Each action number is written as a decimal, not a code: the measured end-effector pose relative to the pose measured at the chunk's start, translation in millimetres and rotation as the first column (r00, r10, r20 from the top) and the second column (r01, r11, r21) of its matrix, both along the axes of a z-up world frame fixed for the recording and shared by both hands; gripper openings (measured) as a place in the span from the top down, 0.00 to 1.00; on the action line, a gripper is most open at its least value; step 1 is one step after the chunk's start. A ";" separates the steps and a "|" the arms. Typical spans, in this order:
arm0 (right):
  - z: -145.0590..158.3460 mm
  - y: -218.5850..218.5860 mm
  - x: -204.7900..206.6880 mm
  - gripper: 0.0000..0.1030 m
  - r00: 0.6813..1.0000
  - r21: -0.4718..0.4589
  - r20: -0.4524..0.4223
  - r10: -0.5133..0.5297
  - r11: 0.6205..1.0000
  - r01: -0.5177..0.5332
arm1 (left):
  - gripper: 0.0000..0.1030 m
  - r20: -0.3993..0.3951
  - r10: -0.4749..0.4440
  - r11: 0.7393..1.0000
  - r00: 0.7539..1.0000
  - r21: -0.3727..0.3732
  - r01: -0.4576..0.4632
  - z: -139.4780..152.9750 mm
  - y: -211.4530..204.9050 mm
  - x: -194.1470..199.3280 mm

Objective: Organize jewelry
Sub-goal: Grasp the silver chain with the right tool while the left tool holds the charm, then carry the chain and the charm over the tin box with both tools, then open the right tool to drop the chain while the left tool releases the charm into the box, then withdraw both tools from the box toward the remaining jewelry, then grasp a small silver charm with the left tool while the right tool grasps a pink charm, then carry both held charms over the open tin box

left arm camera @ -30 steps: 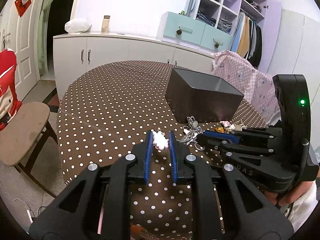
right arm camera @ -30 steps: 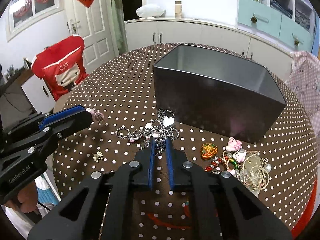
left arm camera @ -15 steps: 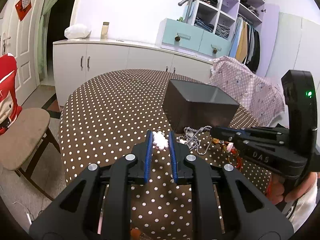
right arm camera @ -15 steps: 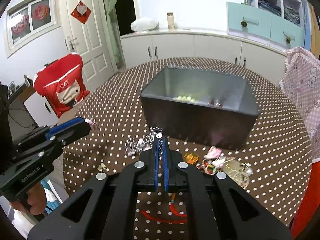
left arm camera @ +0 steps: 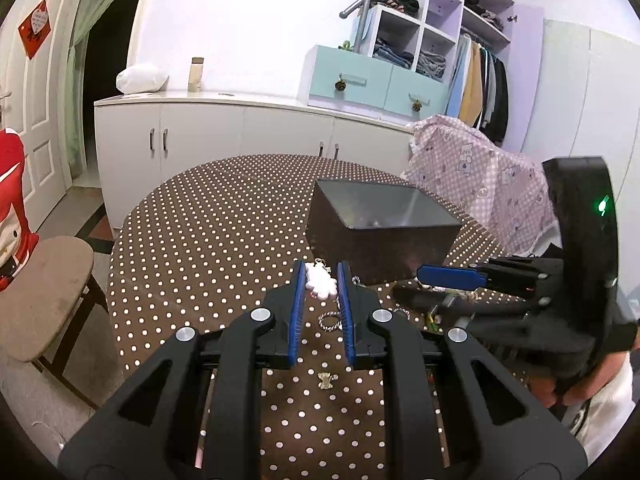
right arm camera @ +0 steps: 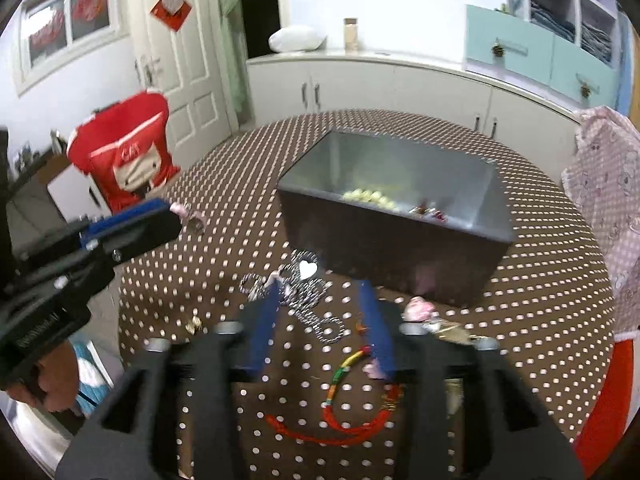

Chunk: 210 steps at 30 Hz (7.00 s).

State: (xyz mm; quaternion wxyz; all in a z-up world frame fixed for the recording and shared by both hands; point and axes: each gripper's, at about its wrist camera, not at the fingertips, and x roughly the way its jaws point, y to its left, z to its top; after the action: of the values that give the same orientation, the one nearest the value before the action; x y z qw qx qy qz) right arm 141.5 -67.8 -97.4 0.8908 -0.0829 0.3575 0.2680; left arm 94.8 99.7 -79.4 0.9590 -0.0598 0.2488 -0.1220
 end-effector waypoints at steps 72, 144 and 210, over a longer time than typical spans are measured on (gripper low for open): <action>104.5 -51.1 53.1 0.86 0.982 0.114 0.167 -0.085 0.991 0.067 | 0.83 0.029 -0.121 0.991 0.992 0.064 0.119 57.4 -67.9 75.0; 7.4 -40.6 -26.0 0.08 0.994 0.006 -0.024 -0.109 0.994 0.110 | 0.28 -0.121 -0.076 0.991 0.990 0.105 0.089 -30.8 -24.3 -23.9; 17.3 -4.9 -2.0 0.78 0.998 -0.025 0.049 -0.036 0.999 0.037 | 0.92 0.009 -0.043 0.996 0.999 0.080 0.043 -9.2 -40.9 1.9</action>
State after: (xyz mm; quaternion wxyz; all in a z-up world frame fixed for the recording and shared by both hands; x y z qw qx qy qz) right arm 139.5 -72.7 -80.0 0.9028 -0.0943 0.3406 0.2451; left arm 96.8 58.9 -88.6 0.9591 -0.0155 0.2496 -0.1329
